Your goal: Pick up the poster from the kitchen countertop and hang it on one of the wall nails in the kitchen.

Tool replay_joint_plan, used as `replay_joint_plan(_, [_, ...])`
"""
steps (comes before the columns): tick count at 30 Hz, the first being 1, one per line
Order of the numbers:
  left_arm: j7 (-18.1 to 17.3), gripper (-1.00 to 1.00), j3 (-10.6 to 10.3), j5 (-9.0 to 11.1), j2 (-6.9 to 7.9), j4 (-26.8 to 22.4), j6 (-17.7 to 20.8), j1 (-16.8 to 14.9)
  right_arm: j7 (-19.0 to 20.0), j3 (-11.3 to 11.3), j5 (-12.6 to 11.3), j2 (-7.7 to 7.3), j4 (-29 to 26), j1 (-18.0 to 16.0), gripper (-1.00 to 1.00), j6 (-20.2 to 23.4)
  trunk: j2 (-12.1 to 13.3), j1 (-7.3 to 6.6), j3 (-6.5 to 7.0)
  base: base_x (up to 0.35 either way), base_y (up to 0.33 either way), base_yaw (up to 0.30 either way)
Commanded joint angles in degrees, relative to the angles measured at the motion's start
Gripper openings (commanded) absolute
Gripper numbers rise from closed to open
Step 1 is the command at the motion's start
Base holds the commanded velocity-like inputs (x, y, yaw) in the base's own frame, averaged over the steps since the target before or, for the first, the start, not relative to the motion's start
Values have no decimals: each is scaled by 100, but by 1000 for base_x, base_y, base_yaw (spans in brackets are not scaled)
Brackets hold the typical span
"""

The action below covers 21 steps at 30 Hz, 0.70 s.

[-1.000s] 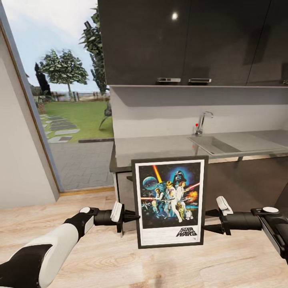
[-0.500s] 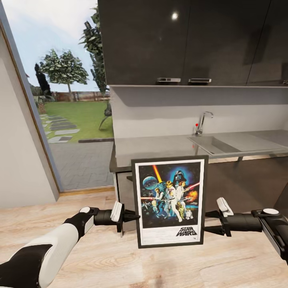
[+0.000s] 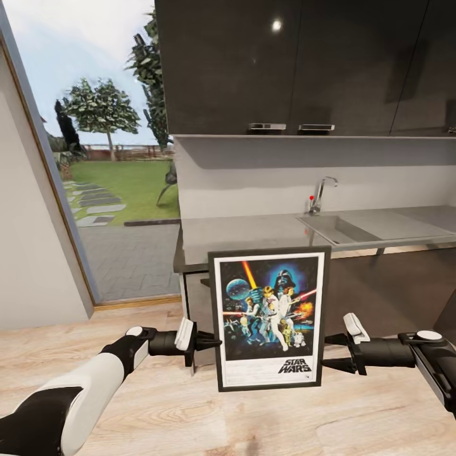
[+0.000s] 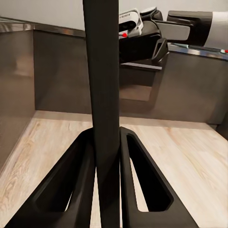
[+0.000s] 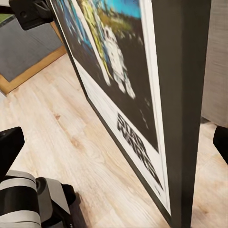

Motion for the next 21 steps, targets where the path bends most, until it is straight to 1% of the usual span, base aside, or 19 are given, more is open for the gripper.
replay_joint_plan(1, [-15, -100, 37, -22, -4, -2, -54, -4, 17, 1, -14, -2, 0, -3, 100, 54, -4, 0, -6, 0, 0, 0])
replay_joint_plan(7, [-15, -100, 31, -19, -7, -54, -47, -4, 17, 1, -14, -2, 1, -3, 100, 46, -4, 0, -6, 0, 0, 0])
replay_joint_plan(12, [-15, -100, 53, -5, -8, -401, 5, -4, 17, 1, -10, -2, 7, -3, 100, 44, -4, 0, -6, 0, 0, 0])
replay_joint_plan(15, [-15, -100, 35, -1, -9, -471, 88, -4, 17, 1, -12, -2, 22, -3, 100, 41, -4, 0, -6, 0, 0, 0])
replay_joint_plan(21, [-15, -100, 30, 0, -15, -588, 127, -4, 17, 1, -7, -2, 27, -3, 100, 36, -4, 0, -6, 0, 0, 0])
